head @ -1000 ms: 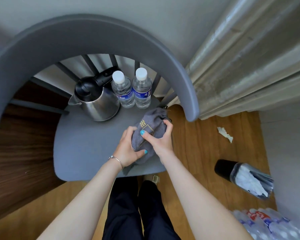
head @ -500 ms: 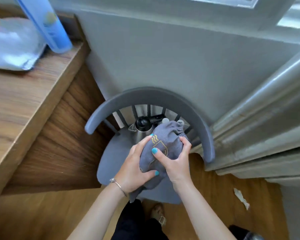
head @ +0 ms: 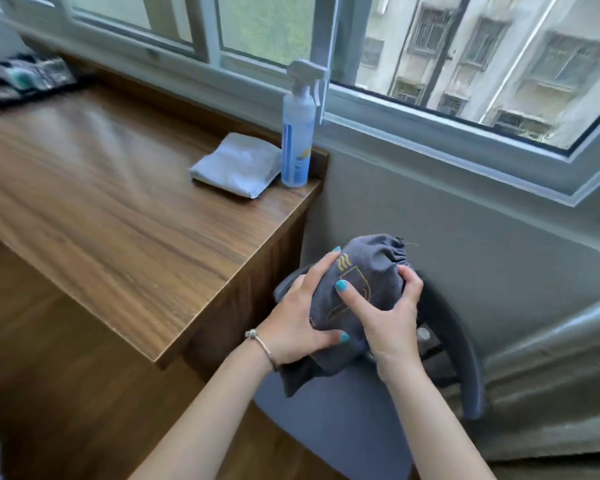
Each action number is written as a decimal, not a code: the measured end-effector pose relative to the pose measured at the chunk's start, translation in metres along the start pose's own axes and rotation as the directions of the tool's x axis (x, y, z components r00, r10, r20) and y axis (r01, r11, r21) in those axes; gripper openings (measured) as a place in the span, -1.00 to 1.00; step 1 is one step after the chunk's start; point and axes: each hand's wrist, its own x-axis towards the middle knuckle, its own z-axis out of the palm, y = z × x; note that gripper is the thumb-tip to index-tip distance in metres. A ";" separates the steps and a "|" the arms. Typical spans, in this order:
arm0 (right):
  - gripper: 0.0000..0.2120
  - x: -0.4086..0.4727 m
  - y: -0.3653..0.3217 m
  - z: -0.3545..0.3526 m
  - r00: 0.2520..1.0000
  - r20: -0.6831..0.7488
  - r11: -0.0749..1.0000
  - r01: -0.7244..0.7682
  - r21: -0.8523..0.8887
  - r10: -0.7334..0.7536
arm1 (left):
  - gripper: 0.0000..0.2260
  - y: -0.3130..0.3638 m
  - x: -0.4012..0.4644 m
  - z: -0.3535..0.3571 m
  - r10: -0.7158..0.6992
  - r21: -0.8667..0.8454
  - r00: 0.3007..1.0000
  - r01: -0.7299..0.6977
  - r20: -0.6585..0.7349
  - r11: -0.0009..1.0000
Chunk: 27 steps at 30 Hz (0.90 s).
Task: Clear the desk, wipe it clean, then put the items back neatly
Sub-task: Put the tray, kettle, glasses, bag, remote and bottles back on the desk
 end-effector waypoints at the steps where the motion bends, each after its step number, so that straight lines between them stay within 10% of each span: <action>1: -0.17 -0.005 -0.008 0.011 1.000 -0.003 1.000 0.019 -0.007 -0.019 | 0.00 0.002 -0.007 -0.012 0.001 -0.001 1.000 -0.001 -0.018 1.000; 27: -0.15 -0.091 -0.131 0.367 0.971 0.149 0.981 0.181 0.066 -0.189 | 0.04 -0.054 -0.116 -0.382 0.147 0.106 0.975 -0.131 -0.167 0.986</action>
